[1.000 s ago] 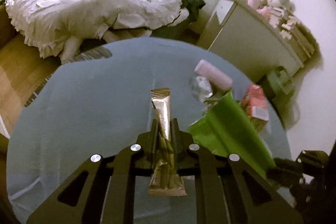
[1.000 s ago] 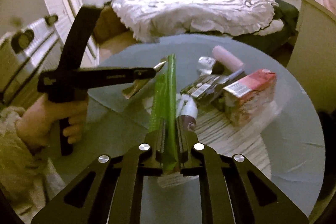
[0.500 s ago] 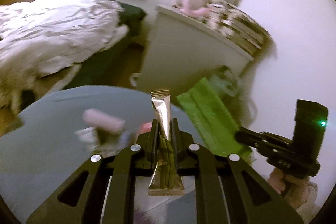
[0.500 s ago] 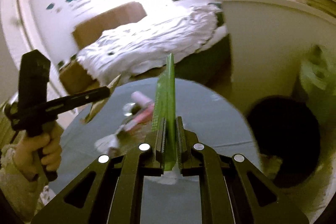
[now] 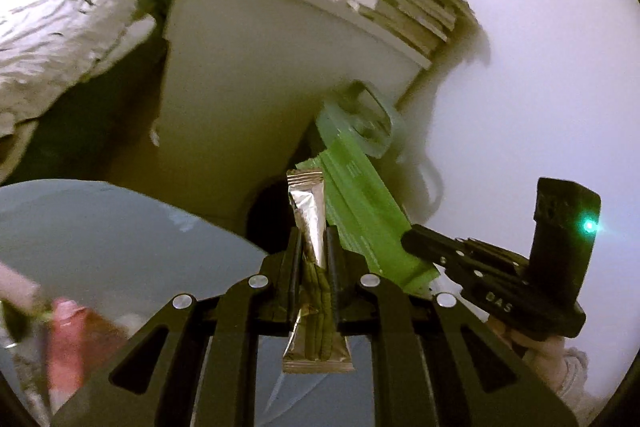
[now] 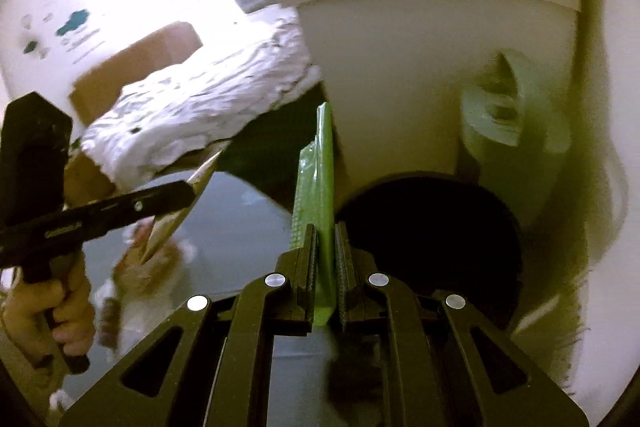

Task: Collect trash
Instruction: 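Carry the gold wrapper and green packet to the black bin and release both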

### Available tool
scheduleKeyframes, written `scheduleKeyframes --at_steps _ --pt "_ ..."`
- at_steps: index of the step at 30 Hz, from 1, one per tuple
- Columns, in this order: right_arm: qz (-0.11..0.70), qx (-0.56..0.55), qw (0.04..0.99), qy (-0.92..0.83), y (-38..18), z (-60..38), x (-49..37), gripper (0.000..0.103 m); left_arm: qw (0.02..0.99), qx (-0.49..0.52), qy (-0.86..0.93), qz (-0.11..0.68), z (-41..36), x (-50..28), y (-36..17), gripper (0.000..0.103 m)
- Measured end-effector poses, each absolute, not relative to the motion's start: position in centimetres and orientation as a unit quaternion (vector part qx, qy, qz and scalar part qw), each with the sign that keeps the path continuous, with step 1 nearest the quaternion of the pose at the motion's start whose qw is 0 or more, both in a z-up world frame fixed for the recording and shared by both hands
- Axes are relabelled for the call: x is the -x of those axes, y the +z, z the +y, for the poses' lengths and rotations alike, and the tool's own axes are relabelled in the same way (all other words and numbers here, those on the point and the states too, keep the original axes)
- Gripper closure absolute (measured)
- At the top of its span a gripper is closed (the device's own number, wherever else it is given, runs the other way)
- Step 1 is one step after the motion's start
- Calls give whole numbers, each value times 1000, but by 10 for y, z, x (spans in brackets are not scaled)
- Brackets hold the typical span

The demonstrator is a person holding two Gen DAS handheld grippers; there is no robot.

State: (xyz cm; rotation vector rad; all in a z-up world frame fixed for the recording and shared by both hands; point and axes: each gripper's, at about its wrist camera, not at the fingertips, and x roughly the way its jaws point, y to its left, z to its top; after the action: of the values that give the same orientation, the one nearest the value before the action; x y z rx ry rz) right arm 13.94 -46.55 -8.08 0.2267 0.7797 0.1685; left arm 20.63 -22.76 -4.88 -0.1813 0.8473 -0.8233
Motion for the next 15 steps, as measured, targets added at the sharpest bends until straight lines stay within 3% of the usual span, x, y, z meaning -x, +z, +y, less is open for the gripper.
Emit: scheduleKeyframes --at_steps 15 --pt "422 -139 896 22 -147 -529 -167 93 783 81 -408 462 -321 -238 -109 89"
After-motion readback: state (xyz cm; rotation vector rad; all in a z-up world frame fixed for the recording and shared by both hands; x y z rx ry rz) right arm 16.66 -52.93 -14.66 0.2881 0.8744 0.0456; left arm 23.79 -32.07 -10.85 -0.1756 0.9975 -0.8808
